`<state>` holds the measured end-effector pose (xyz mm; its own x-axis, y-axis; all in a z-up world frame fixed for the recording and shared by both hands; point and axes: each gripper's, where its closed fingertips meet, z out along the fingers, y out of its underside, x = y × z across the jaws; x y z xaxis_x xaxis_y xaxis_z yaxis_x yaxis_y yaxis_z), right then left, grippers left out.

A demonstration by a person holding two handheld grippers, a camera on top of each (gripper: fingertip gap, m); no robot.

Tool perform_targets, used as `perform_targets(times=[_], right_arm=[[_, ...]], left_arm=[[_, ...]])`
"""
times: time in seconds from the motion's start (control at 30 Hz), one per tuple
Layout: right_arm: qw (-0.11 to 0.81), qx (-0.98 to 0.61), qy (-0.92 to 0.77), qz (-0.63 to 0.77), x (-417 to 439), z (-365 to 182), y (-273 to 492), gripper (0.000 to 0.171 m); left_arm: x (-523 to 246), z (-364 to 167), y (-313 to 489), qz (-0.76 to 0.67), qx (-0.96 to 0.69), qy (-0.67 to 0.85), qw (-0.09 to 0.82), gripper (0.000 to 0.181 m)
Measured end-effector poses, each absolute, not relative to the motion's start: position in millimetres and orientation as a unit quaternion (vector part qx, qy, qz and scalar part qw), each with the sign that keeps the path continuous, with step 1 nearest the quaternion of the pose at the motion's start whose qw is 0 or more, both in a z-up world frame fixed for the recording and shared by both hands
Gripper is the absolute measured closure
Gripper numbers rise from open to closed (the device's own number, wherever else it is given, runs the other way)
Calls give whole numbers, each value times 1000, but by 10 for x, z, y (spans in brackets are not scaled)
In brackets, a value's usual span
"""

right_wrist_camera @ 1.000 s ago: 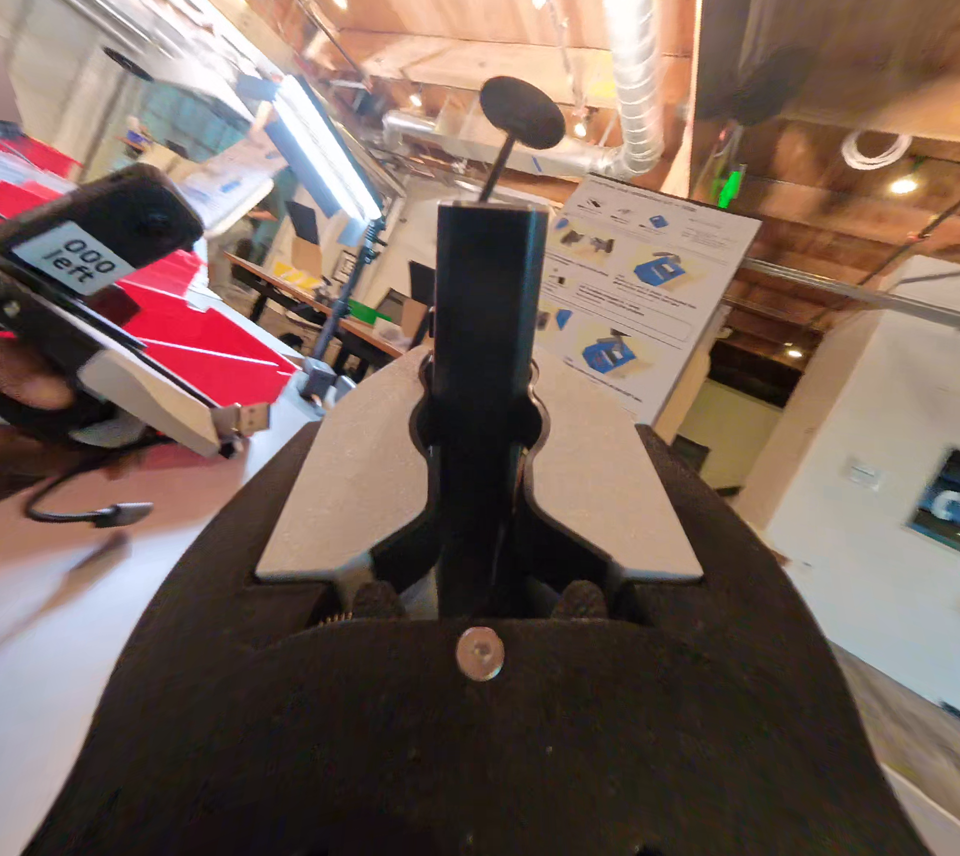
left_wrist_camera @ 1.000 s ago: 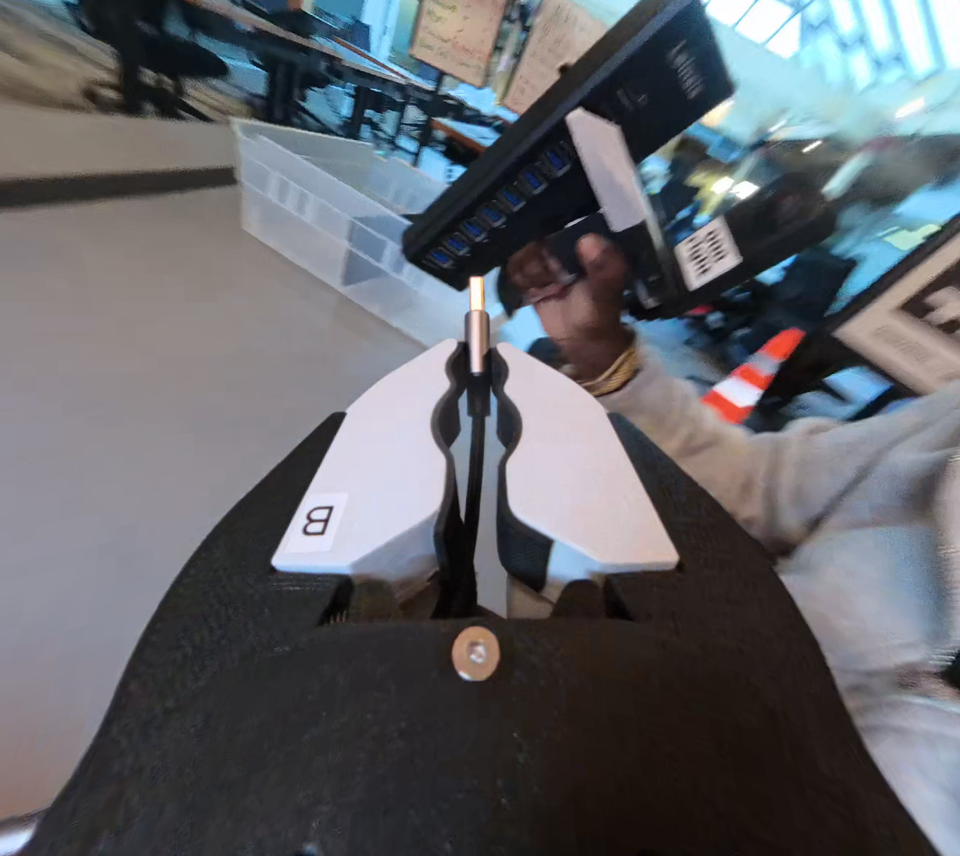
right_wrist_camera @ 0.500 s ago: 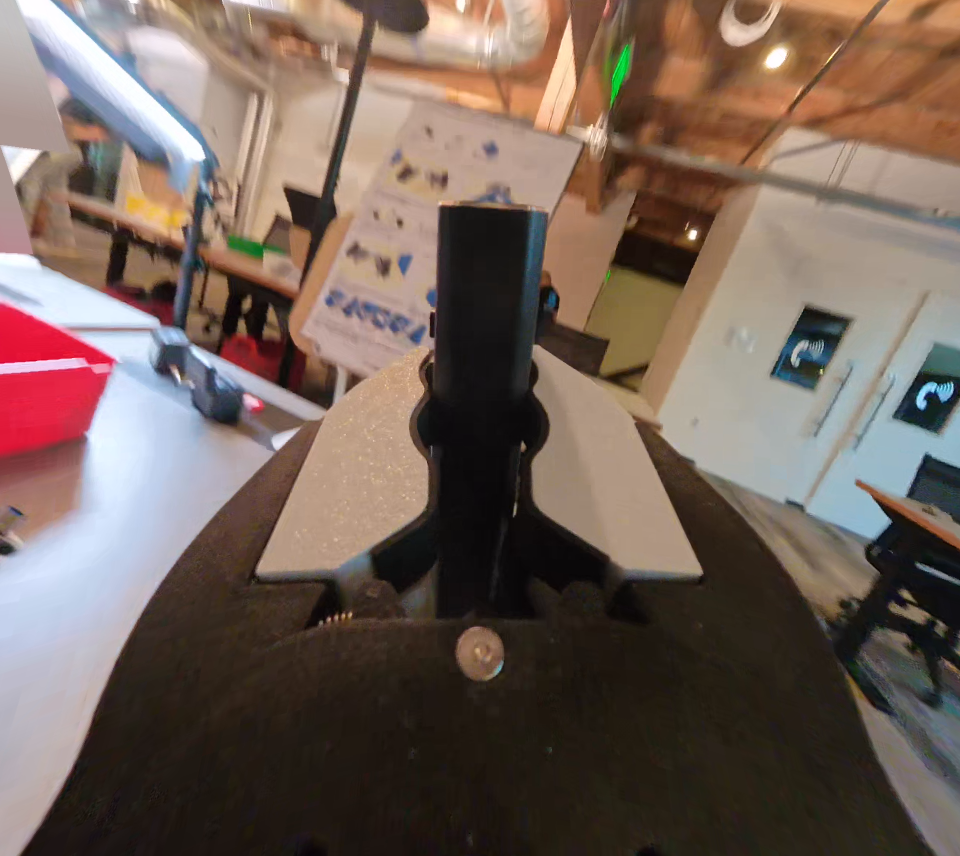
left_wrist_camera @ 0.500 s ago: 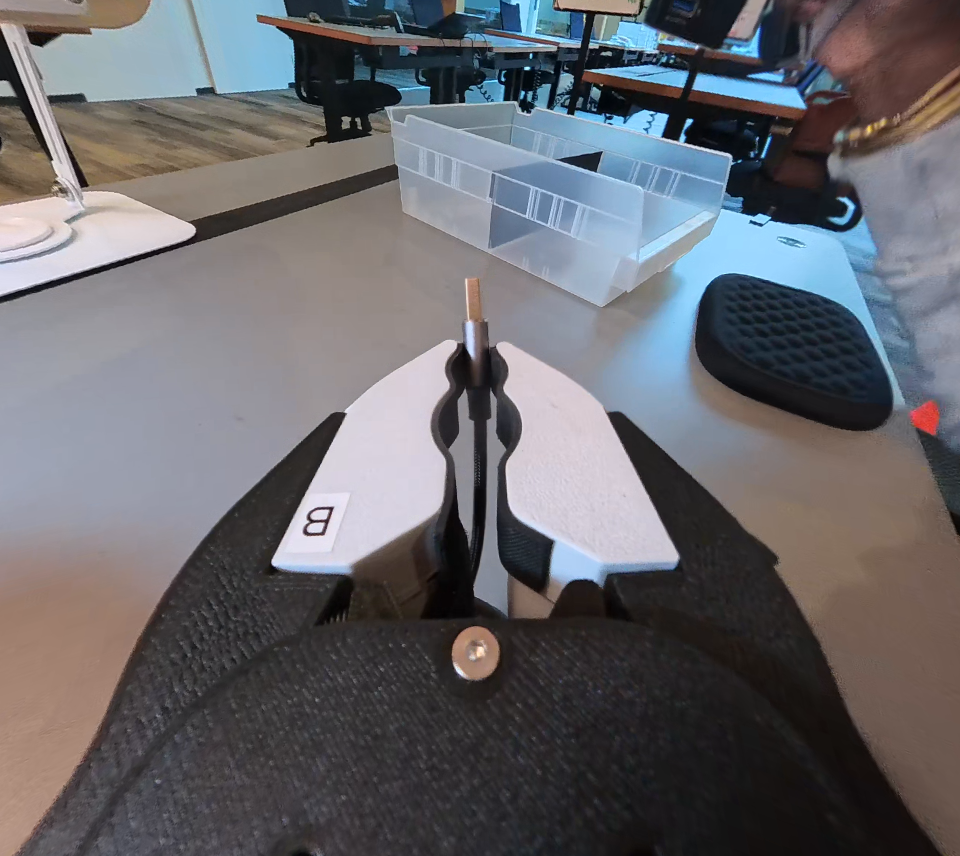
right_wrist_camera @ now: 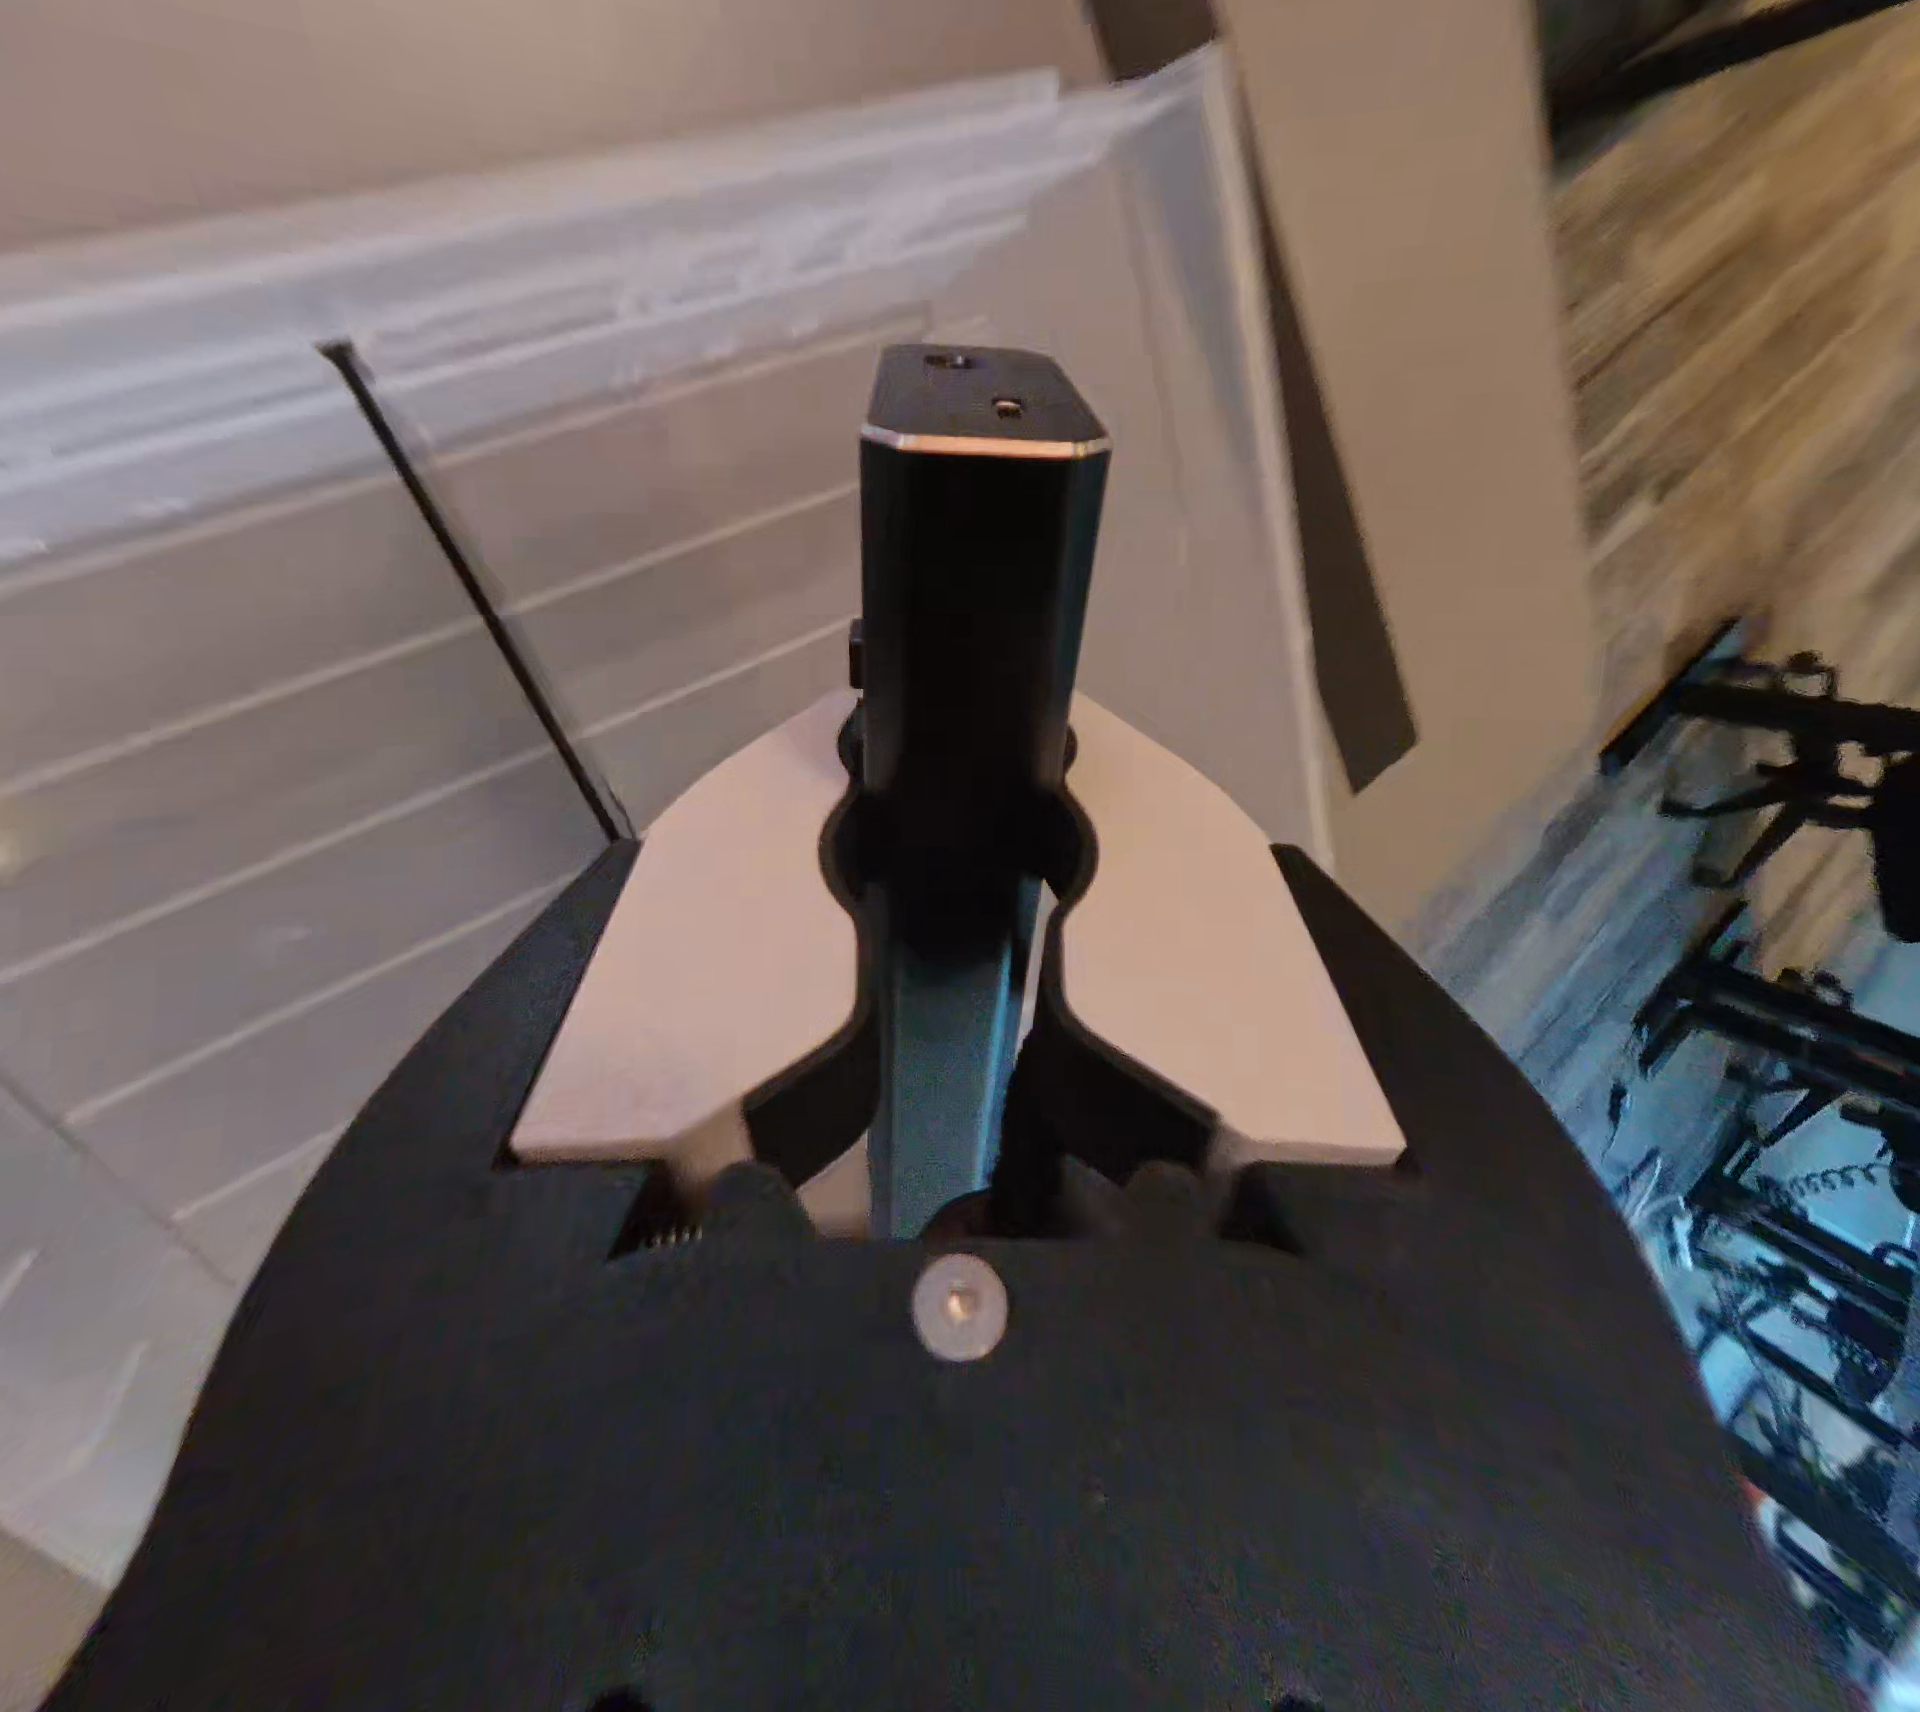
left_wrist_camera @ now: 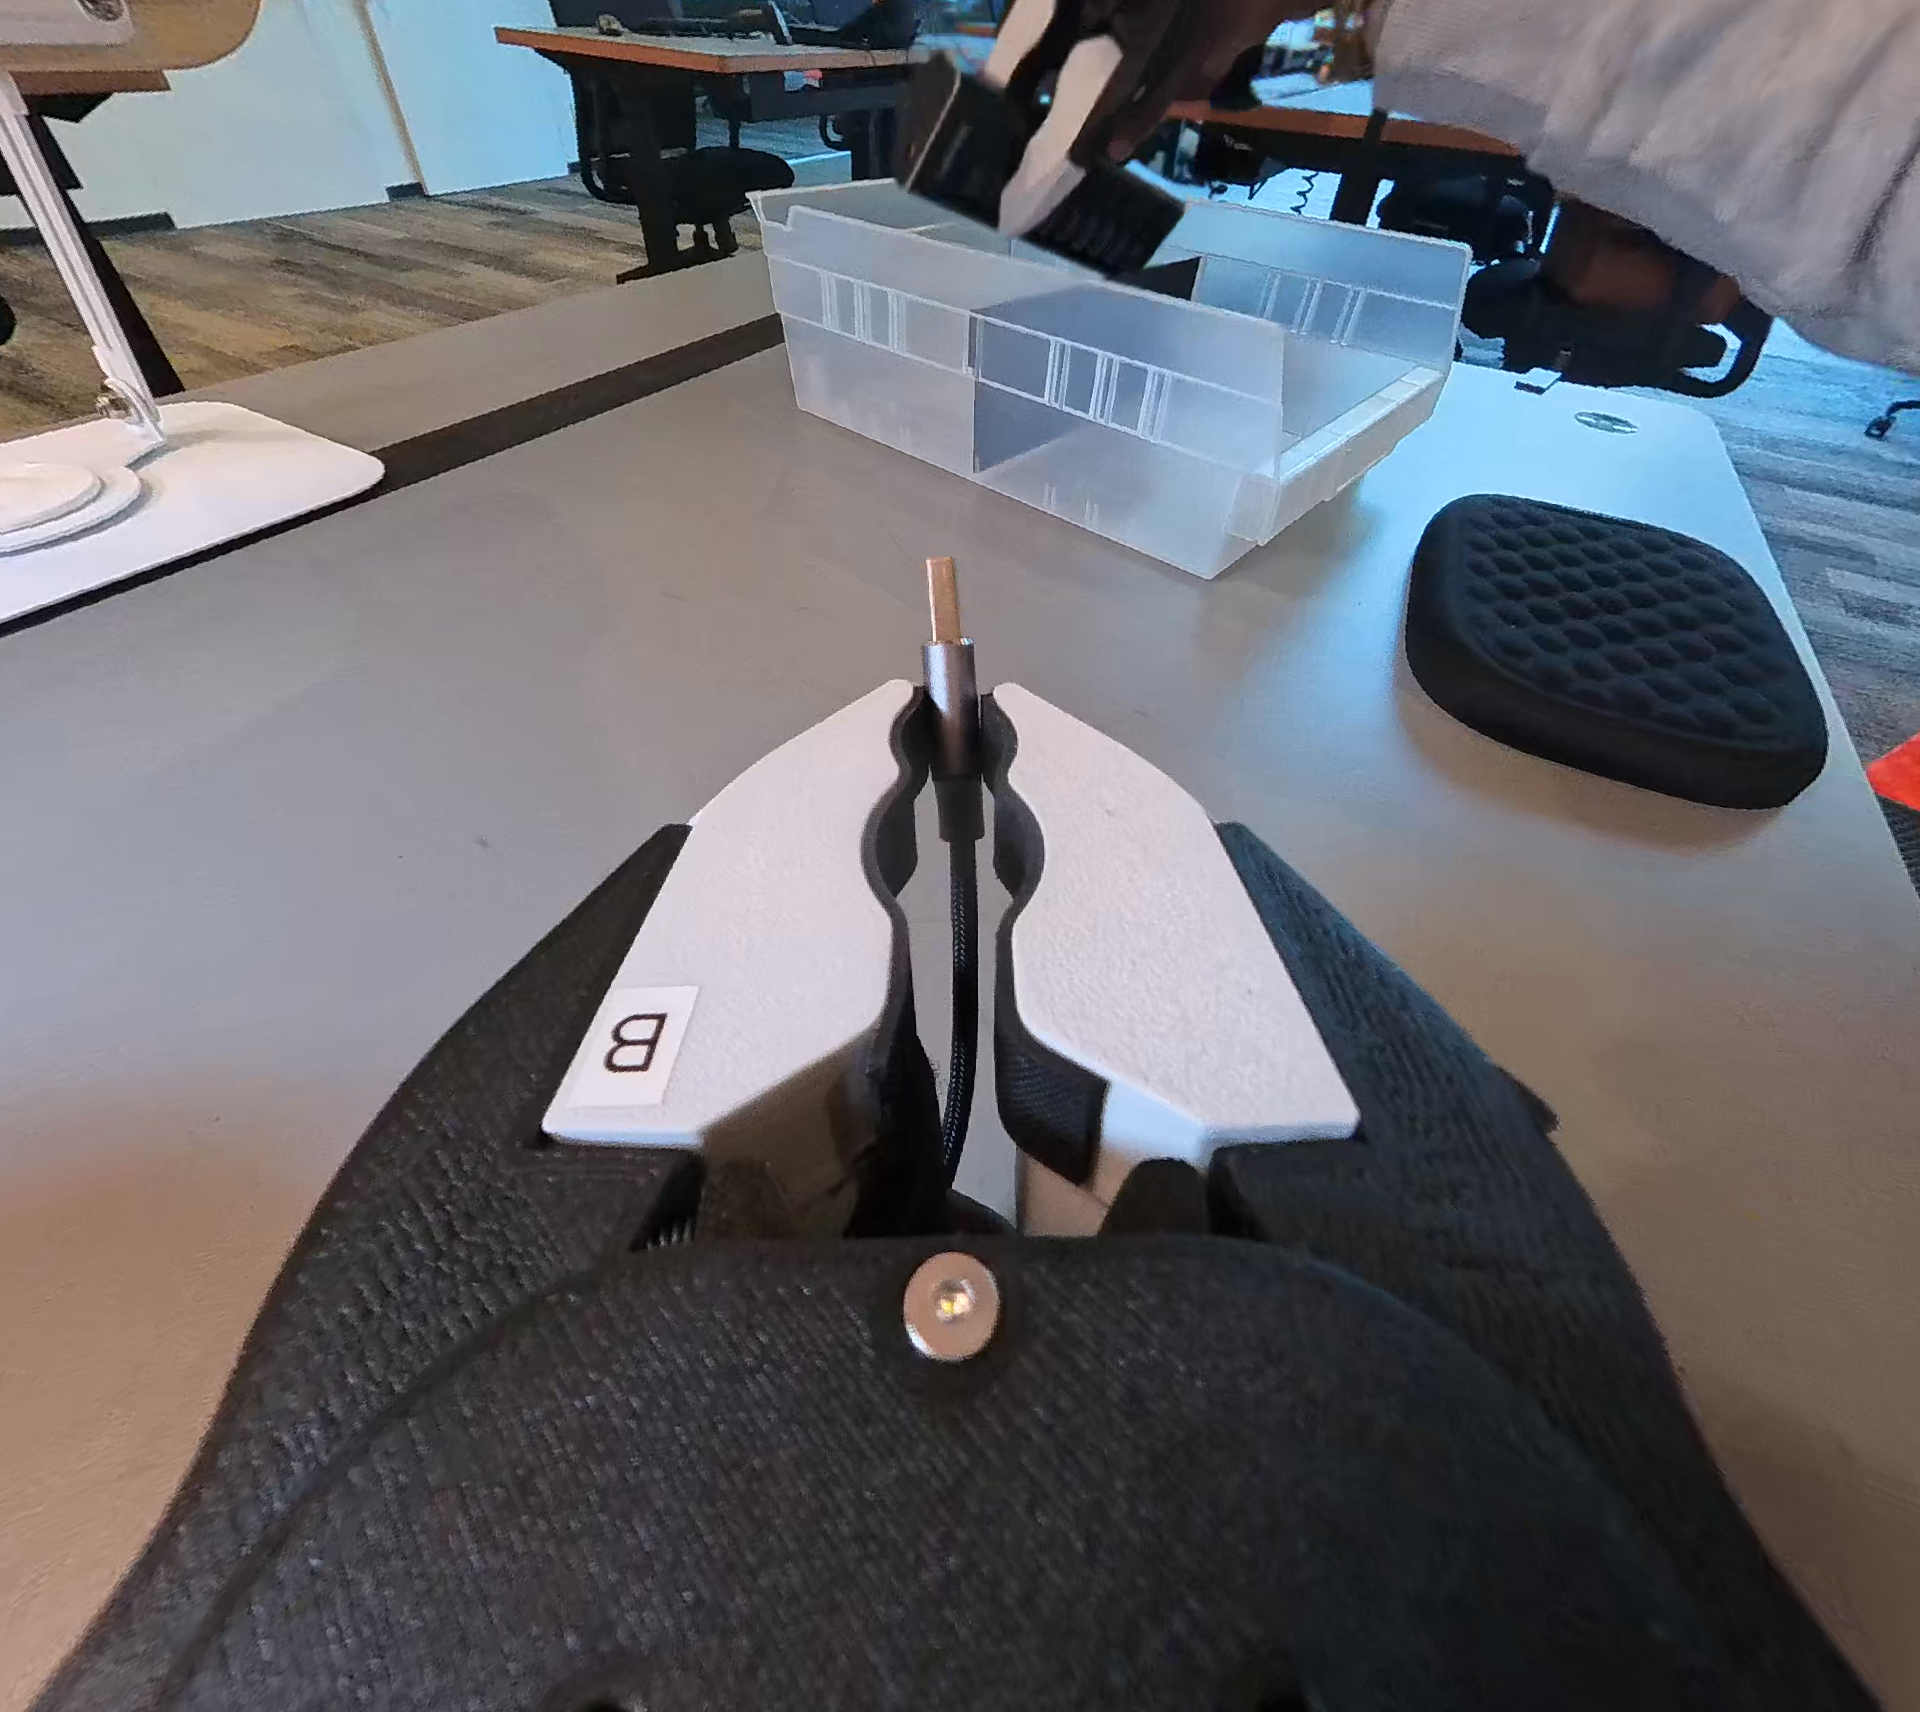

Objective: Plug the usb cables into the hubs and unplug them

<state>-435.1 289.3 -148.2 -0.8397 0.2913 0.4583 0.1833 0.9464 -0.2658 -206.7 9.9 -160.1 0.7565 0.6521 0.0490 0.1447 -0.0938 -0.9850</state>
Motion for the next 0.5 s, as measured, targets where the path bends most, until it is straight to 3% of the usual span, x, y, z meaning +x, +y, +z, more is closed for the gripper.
perform_targets(times=[0.27,0.5], right_arm=[[107,-151,-983,-1,-4349,-2120,3001,140],[87,-139,-986,-34,-4345,-2292,2974,140]], left_arm=[[-2059,-1601,110,208,-711,-277,612,172],[-2061,-1598,110,200,-708,-282,616,172]])
